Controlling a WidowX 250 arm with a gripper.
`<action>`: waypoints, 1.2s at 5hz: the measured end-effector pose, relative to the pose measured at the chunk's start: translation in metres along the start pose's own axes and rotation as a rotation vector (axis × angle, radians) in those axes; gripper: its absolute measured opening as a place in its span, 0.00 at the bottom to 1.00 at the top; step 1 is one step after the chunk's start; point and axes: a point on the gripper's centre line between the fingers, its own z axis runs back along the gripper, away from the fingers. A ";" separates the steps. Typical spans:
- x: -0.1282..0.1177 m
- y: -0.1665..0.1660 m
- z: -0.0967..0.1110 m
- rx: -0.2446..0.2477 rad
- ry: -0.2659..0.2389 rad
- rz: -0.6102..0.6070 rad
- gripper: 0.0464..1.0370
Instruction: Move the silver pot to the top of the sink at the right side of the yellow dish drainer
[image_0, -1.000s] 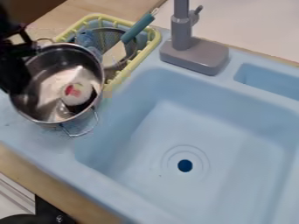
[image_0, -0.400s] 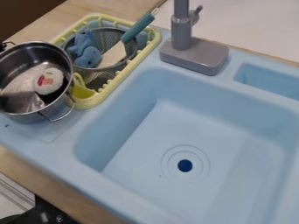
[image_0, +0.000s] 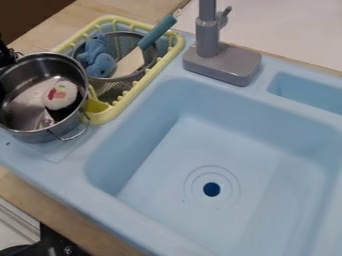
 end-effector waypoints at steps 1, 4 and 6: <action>0.000 0.000 -0.001 0.009 0.006 -0.010 0.17; -0.003 -0.003 0.002 0.041 0.028 -0.034 0.95; 0.003 -0.014 0.036 0.267 0.005 -0.078 0.96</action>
